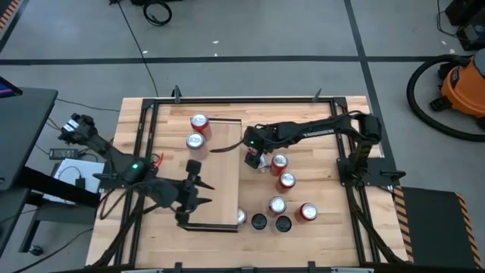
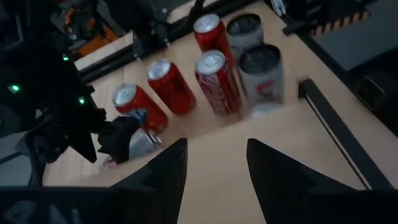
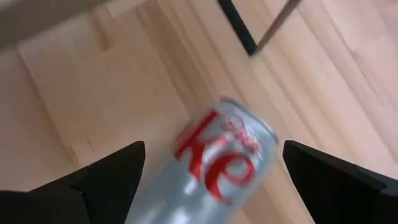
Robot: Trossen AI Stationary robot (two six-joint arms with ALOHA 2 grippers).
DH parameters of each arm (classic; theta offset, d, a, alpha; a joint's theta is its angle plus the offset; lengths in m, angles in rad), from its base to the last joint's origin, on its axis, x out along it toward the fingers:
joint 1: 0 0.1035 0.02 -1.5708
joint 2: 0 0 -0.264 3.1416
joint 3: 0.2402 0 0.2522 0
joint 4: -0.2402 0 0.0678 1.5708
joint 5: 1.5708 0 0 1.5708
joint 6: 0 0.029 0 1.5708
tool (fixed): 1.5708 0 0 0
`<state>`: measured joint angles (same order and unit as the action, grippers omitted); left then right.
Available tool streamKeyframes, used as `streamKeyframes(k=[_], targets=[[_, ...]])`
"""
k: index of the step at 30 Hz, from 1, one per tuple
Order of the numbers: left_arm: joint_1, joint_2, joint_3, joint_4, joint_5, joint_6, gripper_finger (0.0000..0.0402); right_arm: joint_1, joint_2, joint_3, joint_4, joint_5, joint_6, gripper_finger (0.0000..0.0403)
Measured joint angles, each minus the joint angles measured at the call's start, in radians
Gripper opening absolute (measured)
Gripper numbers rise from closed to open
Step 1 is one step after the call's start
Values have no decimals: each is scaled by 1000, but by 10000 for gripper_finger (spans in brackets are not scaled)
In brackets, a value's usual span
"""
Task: Place canned beverage on shelf
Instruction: Put the silver soda can on the shelf aligned with the other silver soda can
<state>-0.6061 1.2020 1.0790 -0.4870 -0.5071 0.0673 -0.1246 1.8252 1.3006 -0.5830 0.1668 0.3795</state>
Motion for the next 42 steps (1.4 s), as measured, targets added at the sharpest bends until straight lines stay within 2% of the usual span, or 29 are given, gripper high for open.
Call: streamKeyframes(k=[11, 16, 23, 37, 42], targets=[[-126, -75, -11, -27, -127, -106, 176, -36, 68, 3, -18, -15, 19, 376], [-133, -78, -11, -33, -128, -165, 176, -48, 69, 2, -24, -27, 3, 361], [-131, -78, -11, -33, -128, -227, 176, -66, 81, 3, -12, -108, -33, 336], [-131, -77, -11, -44, -124, -270, 176, -65, 98, 0, 3, -129, -86, 340], [-131, -77, -11, -43, -124, -264, 176, -65, 98, 0, 3, -135, -93, 320]])
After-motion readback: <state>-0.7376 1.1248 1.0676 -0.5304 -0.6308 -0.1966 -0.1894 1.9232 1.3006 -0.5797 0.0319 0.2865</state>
